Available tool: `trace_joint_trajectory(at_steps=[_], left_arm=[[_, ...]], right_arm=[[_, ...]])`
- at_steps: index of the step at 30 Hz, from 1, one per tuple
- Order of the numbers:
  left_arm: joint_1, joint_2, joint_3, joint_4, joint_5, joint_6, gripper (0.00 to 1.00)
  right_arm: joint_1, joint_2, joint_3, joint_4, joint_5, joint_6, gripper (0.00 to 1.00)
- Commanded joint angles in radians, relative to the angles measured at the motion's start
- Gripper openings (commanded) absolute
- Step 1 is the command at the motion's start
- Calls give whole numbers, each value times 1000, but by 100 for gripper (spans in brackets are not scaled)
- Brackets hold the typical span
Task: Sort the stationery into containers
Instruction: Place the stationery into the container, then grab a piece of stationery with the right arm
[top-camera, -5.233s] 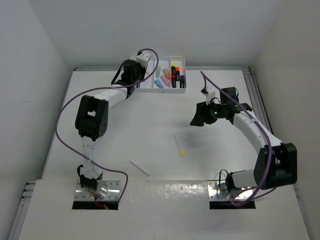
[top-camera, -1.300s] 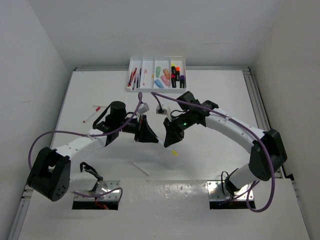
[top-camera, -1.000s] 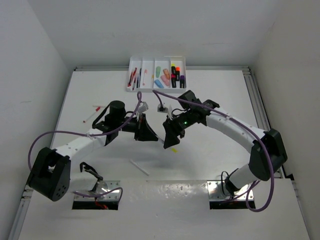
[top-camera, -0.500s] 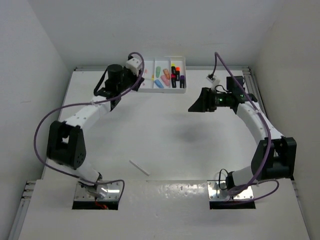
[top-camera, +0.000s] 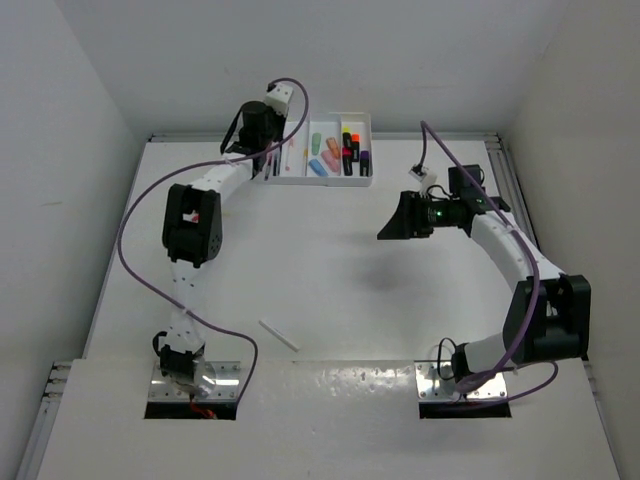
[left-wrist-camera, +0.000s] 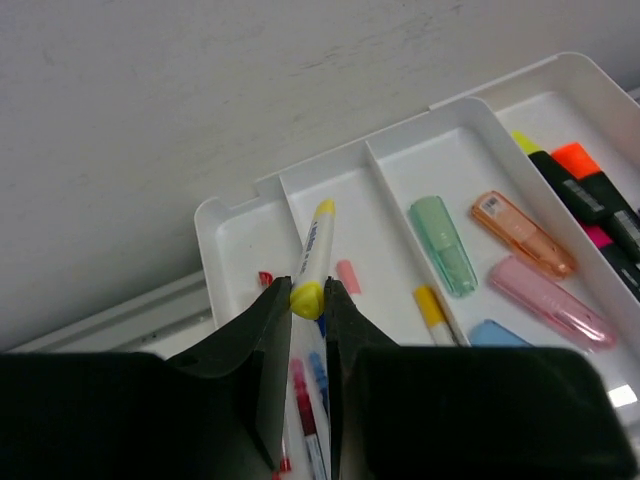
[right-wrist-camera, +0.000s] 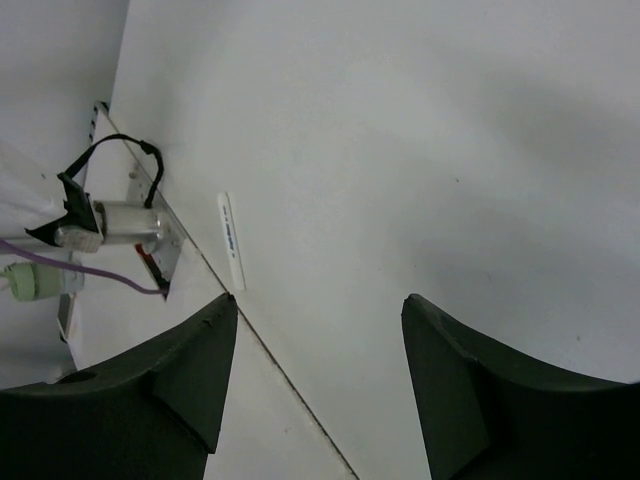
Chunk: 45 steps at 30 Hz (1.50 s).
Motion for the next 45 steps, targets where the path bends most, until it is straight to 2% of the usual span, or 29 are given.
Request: trace_joint_trajectory(at_steps=[1, 4, 8, 9, 10, 11, 12, 14, 15, 16, 18, 22, 25, 27, 28, 29, 30, 31, 33, 36, 40, 45], left_arm=[[29, 107, 177, 36, 93, -22, 0], [37, 224, 321, 8, 144, -89, 0], [22, 290, 354, 51, 161, -62, 1], [14, 305, 371, 45, 151, -57, 5], [12, 318, 406, 34, 138, -46, 12], [11, 328, 408, 28, 121, -42, 24], [11, 324, 400, 34, 118, -33, 51], [6, 296, 373, 40, 95, -20, 69], [8, 287, 370, 37, 90, -22, 84], [9, 263, 367, 24, 85, -22, 89], [14, 220, 354, 10, 96, -25, 91], [37, -5, 259, -58, 151, -69, 91], [84, -223, 117, -154, 183, -112, 91], [124, -343, -33, -220, 184, -210, 91], [180, -466, -90, -237, 188, -244, 91], [216, -533, -195, -248, 171, -338, 92], [301, -644, -243, -336, 138, -380, 92], [348, -693, -286, -372, 151, -405, 94], [473, -823, -392, -476, 223, -411, 98], [590, -969, -489, -599, 245, -352, 100], [684, -1095, -577, -697, 260, -330, 100], [756, -1193, -687, -745, 348, -404, 100]], right_arm=[[3, -13, -29, -23, 22, -59, 66], [3, -9, -49, -26, 29, -61, 66], [12, -9, -57, -41, 51, -65, 66], [18, -9, -55, -52, 58, -78, 66], [21, -9, -54, -58, 67, -81, 66], [27, -9, -50, -64, 84, -87, 66], [37, -7, -40, -81, 87, -97, 67], [50, -12, -32, -105, 98, -111, 67], [55, -18, -34, -107, 101, -114, 67], [63, -22, -35, -109, 105, -114, 67], [93, -44, -43, -116, 125, -127, 67], [187, -70, -63, -115, 188, -154, 66], [341, -69, -67, -119, 228, -191, 64], [417, -38, -35, -136, 303, -213, 60], [496, -26, -26, -135, 329, -213, 60], [533, -10, -3, -124, 352, -211, 59], [608, 22, 6, -110, 408, -204, 59], [645, 39, 31, -83, 438, -179, 59], [711, 112, 64, -61, 484, -151, 59], [840, 209, 143, -32, 509, -67, 59], [954, 289, 186, 17, 613, 46, 59], [1079, 375, 250, 23, 697, 53, 59]])
